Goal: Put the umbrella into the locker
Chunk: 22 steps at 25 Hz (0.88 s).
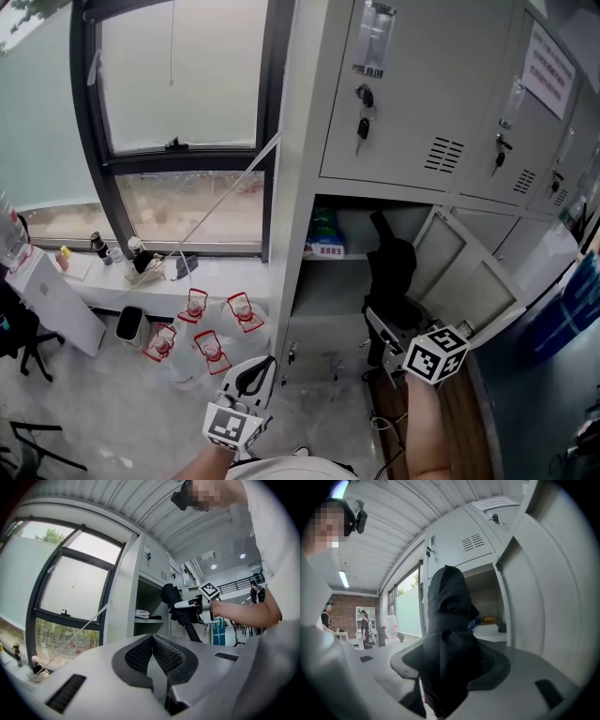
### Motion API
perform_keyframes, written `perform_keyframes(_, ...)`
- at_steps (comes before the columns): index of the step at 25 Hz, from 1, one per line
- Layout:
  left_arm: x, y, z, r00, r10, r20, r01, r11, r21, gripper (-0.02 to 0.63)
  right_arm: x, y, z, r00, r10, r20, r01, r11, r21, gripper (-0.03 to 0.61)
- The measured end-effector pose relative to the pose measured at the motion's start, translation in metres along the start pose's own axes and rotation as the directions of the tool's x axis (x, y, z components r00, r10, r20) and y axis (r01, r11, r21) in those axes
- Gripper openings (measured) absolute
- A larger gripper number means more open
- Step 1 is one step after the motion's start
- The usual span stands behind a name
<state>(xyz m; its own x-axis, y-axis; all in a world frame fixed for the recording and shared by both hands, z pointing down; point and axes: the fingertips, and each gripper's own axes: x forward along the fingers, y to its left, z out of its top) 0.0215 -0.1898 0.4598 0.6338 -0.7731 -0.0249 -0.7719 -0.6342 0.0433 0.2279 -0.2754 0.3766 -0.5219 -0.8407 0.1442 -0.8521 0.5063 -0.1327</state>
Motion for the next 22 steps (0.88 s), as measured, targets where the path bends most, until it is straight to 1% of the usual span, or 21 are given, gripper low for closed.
perform_keyframes(5,0.002,0.006,0.009,0.999,0.002,0.034,-0.002,1.0,-0.003,0.023,0.027,-0.012,0.013,0.999,-0.029,-0.038,0.027,0.998,-0.054,0.255)
perform_keyframes(9,0.002,0.007,0.006,1.0,0.001,0.026,-0.001,1.0,-0.008,0.023,0.043,-0.023,0.021,0.997,-0.061,-0.053,0.057,0.995,-0.076,0.255)
perform_keyframes(13,0.001,0.007,0.004,1.0,-0.004,0.02,0.004,1.0,-0.012,0.023,0.055,-0.033,0.027,0.995,-0.087,-0.053,0.083,0.995,-0.063,0.255)
perform_keyframes(19,0.004,0.007,0.007,0.999,-0.014,0.03,0.014,1.0,-0.006,0.023,0.071,-0.043,0.037,0.99,-0.131,-0.055,0.126,0.988,-0.092,0.256)
perform_keyframes(22,0.003,0.008,0.007,1.0,-0.012,0.023,0.012,1.0,-0.02,0.023,0.078,-0.046,0.041,0.988,-0.146,-0.057,0.139,0.985,-0.106,0.256)
